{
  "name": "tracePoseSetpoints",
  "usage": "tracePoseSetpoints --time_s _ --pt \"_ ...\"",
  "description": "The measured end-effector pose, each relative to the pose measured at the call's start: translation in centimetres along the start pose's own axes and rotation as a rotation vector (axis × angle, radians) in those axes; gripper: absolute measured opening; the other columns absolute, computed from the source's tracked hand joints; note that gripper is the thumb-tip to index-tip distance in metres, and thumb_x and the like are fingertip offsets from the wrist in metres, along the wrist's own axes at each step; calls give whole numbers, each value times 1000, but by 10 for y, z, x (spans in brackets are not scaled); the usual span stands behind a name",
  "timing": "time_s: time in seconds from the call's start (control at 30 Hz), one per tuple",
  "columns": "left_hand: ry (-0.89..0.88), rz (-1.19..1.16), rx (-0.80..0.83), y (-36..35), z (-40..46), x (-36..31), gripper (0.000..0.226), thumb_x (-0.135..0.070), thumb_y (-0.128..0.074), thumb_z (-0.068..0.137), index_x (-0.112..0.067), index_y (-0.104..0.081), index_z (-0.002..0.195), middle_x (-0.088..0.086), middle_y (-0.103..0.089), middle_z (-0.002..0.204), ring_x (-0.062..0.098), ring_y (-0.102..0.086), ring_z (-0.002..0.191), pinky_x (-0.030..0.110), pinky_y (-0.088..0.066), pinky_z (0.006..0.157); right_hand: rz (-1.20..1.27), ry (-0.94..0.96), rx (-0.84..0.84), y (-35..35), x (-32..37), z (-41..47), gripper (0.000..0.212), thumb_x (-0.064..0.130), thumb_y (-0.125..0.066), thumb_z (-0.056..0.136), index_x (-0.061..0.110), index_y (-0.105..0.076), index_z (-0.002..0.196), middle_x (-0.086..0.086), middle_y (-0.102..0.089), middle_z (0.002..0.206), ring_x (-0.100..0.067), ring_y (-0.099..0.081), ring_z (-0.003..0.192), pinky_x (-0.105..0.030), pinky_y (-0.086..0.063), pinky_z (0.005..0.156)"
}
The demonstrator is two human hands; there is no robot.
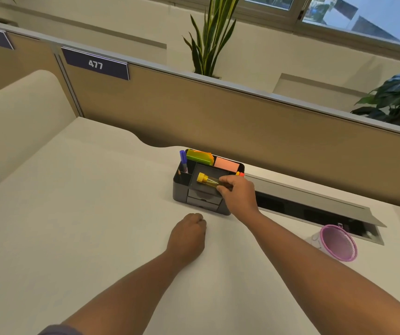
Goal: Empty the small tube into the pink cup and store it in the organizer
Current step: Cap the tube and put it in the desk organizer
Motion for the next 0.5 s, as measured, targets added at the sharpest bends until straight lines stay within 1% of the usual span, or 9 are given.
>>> tracePoseSetpoints --time_s 0.1,0.17,0.23,0.33,0.43,0.5 --pt "-3 -11 -25 1 -1 -1 33 -14 -47 100 -6 -69 123 7 -66 130 23 -59 121 31 -51 98 25 -13 -7 0 -3 0 32 14 -79 87 14 -74 118 11 -64 97 -11 -62 90 -22 -50 80" --pt "-4 -5 -37 3 -2 -3 32 -14 -46 100 -7 -69 122 6 -66 129 22 -58 120 30 -50 96 37 -23 -3 0 -3 -1 33 14 -80 86 15 -74 119 11 -65 96 -12 -63 91 -25 -52 82" --pt "-8 -9 -42 4 -2 -3 33 -15 -46 101 -7 -68 124 6 -65 131 22 -58 122 30 -49 98 52 -29 -3 0 -5 -2 35 14 -80 86 15 -73 121 9 -66 98 -12 -63 92 -28 -55 85" --pt "-3 4 -21 7 -2 -5 36 -16 -45 102 -7 -65 130 6 -63 136 22 -56 127 30 -47 102 65 -53 -7 2 -5 -6 42 14 -80 86 14 -69 127 2 -70 110 -12 -63 99 -29 -54 89" --pt "8 14 19 5 0 -3 34 -15 -45 102 -7 -65 128 5 -62 135 22 -55 126 31 -49 103 58 -41 -25 9 -7 -11 46 15 -78 87 14 -65 131 -3 -69 122 -15 -61 107 -25 -50 89" --pt "8 7 21 7 2 -5 32 -15 -45 102 -7 -65 126 6 -62 132 24 -55 124 33 -50 101 37 -19 -42 13 -7 -19 46 16 -77 89 13 -63 134 -6 -67 130 -20 -60 117 -30 -48 95"
Point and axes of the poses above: each hand's wrist, its own z-axis towards the middle knuckle, its own y-axis out of the back of the hand, x = y × z, the point moved 4 cm from there along z, towards the middle knuckle
